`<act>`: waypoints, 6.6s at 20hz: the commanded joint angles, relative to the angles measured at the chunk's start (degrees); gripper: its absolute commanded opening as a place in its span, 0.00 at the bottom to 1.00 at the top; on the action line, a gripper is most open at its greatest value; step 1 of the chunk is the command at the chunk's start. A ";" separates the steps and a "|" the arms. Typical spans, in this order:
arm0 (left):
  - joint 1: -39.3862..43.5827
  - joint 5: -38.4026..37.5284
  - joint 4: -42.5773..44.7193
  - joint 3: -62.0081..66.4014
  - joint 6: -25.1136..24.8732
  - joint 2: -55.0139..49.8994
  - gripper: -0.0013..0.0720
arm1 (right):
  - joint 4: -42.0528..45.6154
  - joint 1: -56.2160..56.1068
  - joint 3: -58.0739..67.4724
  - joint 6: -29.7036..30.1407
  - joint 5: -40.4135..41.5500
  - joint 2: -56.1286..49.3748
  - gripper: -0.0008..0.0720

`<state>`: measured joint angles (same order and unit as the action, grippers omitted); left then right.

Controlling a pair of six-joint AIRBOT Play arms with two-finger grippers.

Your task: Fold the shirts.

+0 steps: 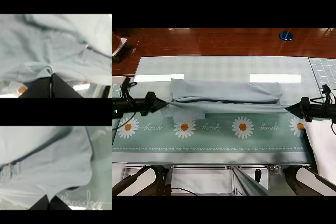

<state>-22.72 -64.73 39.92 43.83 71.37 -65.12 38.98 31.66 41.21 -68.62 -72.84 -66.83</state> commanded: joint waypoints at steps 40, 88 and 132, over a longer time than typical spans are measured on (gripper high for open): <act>18.03 22.80 16.26 3.08 11.74 2.05 0.47 | -1.11 -14.64 28.79 -1.75 6.51 -34.14 0.05; 25.73 5.90 28.04 7.34 20.13 23.17 0.04 | 5.81 -56.92 37.90 -16.22 22.14 -17.44 0.05; 36.79 13.33 27.36 -3.87 21.97 17.53 0.04 | -14.49 -42.62 -4.11 -9.86 26.58 -13.40 0.56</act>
<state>13.93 -51.42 67.29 39.99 93.38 -47.35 26.41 -9.15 31.33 -80.44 -45.30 -73.89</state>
